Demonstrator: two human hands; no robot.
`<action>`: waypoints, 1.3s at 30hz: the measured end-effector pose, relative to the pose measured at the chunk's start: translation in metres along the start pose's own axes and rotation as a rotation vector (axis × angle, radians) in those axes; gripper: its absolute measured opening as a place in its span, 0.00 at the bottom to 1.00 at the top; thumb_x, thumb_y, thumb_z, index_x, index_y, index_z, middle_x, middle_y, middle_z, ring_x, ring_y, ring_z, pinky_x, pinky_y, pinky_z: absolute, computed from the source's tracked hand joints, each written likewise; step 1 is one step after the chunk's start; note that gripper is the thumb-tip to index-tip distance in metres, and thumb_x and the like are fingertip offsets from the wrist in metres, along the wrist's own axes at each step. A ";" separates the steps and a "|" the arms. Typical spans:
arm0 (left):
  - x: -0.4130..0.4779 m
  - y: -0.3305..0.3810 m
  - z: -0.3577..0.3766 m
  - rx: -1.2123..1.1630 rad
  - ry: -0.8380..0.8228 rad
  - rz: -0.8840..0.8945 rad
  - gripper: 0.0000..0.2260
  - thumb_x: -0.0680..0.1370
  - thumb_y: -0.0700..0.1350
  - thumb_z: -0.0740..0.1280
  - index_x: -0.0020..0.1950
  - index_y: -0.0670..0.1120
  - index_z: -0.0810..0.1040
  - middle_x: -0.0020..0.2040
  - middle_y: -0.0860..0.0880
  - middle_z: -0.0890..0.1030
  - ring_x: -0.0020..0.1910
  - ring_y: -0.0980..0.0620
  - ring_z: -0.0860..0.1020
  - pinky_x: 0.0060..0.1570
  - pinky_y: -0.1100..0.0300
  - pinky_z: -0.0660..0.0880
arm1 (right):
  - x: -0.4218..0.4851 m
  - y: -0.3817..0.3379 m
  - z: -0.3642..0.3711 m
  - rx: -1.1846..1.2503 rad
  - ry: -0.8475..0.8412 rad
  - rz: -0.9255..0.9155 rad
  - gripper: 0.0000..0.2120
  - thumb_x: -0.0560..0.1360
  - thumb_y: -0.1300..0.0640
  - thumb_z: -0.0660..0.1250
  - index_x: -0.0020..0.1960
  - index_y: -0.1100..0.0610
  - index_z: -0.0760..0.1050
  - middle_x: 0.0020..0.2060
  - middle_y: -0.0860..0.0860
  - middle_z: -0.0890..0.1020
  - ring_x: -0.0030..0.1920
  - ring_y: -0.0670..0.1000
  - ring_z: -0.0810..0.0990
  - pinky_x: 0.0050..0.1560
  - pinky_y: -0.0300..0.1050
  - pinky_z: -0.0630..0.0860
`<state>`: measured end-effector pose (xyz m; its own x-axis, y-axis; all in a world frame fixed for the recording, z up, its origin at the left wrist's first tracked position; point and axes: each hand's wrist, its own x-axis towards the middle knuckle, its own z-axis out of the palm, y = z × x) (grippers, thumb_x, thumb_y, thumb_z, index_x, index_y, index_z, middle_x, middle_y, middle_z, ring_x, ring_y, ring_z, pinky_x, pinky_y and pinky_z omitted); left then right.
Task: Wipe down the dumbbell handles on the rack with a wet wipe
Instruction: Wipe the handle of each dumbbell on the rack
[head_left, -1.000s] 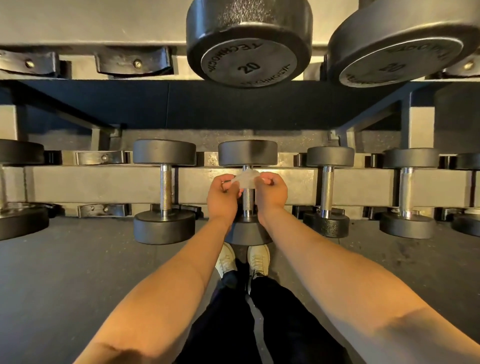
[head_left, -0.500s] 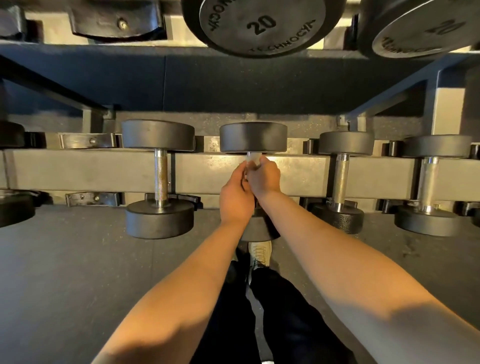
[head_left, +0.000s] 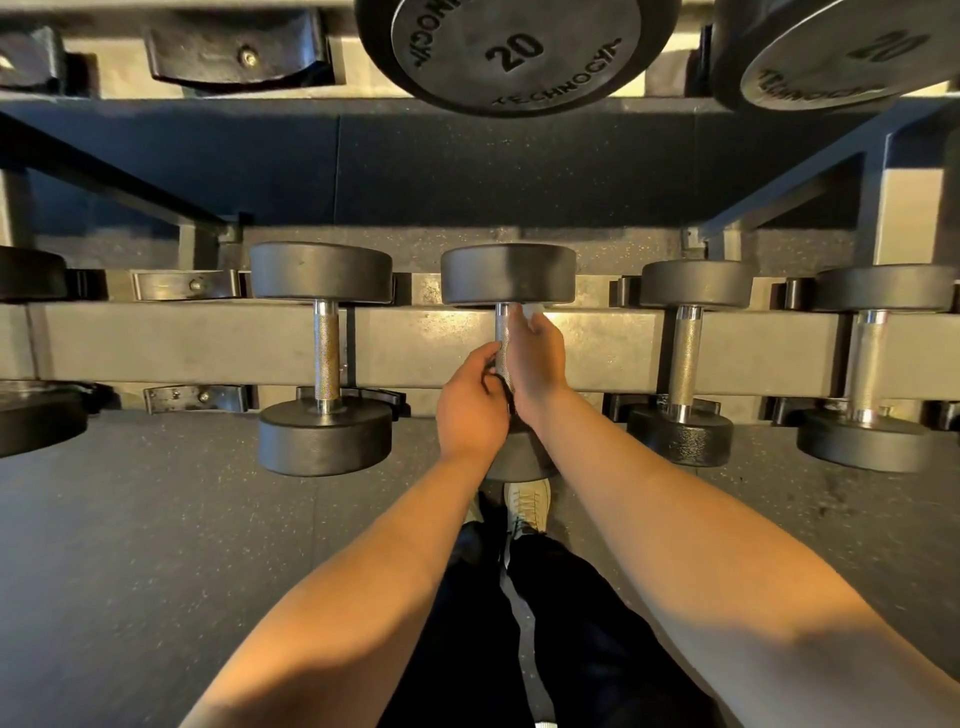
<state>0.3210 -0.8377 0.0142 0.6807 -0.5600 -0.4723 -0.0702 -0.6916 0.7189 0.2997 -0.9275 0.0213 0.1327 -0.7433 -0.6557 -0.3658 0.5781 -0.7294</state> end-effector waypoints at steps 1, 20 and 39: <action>0.000 0.001 0.000 -0.003 0.004 -0.008 0.21 0.81 0.38 0.57 0.68 0.56 0.76 0.55 0.55 0.84 0.52 0.55 0.81 0.53 0.53 0.80 | 0.000 -0.001 0.003 0.059 0.019 0.063 0.15 0.84 0.54 0.57 0.50 0.65 0.75 0.42 0.65 0.76 0.40 0.55 0.77 0.41 0.49 0.75; -0.002 0.002 0.001 -0.012 0.047 -0.004 0.18 0.82 0.37 0.59 0.69 0.52 0.76 0.60 0.53 0.82 0.55 0.56 0.79 0.57 0.61 0.75 | 0.004 0.013 -0.014 -0.381 -0.015 -0.055 0.14 0.84 0.57 0.55 0.56 0.61 0.78 0.52 0.53 0.79 0.51 0.51 0.78 0.48 0.43 0.76; 0.002 -0.005 -0.001 -0.175 0.037 -0.086 0.18 0.81 0.36 0.58 0.62 0.53 0.80 0.56 0.55 0.84 0.55 0.57 0.81 0.57 0.63 0.76 | -0.004 0.026 -0.043 -0.970 -0.327 -0.003 0.14 0.82 0.57 0.55 0.58 0.61 0.77 0.57 0.60 0.81 0.58 0.61 0.78 0.57 0.49 0.76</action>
<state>0.3235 -0.8350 0.0104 0.7054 -0.4827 -0.5190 0.1152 -0.6444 0.7560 0.2501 -0.9241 0.0129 0.3261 -0.5323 -0.7812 -0.9338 -0.0528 -0.3538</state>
